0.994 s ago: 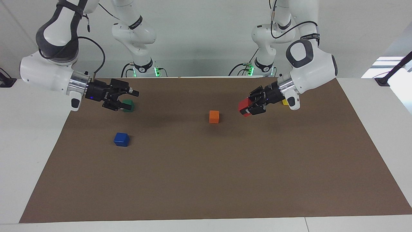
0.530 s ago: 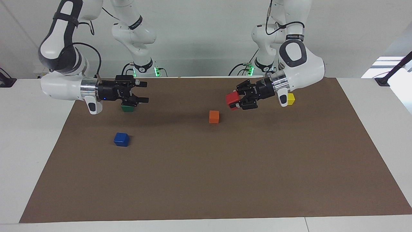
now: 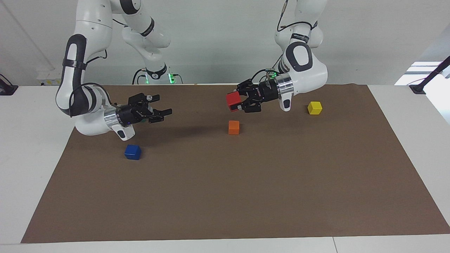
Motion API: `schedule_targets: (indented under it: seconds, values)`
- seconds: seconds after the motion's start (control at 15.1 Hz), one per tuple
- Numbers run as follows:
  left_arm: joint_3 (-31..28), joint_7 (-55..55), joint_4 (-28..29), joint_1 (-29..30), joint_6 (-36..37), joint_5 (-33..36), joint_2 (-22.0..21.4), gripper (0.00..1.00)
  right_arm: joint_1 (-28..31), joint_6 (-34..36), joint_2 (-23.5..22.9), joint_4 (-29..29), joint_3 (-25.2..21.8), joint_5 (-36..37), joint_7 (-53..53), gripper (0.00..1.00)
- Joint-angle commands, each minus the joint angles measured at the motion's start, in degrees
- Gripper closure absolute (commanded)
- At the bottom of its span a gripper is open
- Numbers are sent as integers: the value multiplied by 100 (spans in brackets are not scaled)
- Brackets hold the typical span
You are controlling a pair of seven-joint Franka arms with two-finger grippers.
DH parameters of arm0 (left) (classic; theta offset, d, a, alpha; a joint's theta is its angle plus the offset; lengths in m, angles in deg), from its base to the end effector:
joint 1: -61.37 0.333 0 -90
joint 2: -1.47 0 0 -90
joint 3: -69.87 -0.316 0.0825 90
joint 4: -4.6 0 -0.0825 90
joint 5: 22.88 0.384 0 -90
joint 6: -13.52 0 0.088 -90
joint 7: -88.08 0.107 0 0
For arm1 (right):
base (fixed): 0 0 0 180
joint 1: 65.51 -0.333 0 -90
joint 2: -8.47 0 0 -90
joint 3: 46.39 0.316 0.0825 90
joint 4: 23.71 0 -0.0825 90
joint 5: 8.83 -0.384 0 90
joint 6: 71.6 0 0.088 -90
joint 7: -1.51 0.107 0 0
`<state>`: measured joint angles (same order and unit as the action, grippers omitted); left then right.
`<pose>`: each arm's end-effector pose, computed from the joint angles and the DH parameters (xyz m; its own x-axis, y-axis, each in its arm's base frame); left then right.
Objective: Transfer red block to right arm and stack on blue block
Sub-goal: 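Lift the red cube with the left gripper while the right gripper approaches, then bring the red cube to the right gripper and close it on the cube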
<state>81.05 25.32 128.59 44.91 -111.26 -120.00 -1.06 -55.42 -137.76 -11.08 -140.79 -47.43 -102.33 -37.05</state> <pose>0.4742 -0.2916 0.4559 -0.0666 0.2123 -0.9749 0.9927 0.1129 -0.0432 0.5542 0.0274 0.3584 0.9928 0.0879 -0.0811 -0.1052 0.3196 -0.9417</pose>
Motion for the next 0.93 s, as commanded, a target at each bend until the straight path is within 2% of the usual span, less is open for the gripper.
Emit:
schedule_targets:
  seconds: [0.0, 0.13, 0.46, 0.66, 0.86]
  values:
    - [-28, -17, -14, -472, -546, -422, -99, 100, -112, 305, -399, 1, 43, -318, -440, 0]
    - [-19, 0, -94, -630, -730, -422, -72, 100, -244, 419, -532, 10, 52, -562, -555, 0]
    - [77, 1, -383, -876, -1327, -413, 94, 100, -499, 393, -532, -7, 52, -819, -652, 0]
    - [445, -17, -761, -956, -2144, -369, 358, 100, -753, 385, -584, -95, 52, -1072, -853, 0]
    - [727, -43, -1008, -956, -2646, -326, 508, 100, -921, 244, -602, -131, 52, -1205, -933, 0]
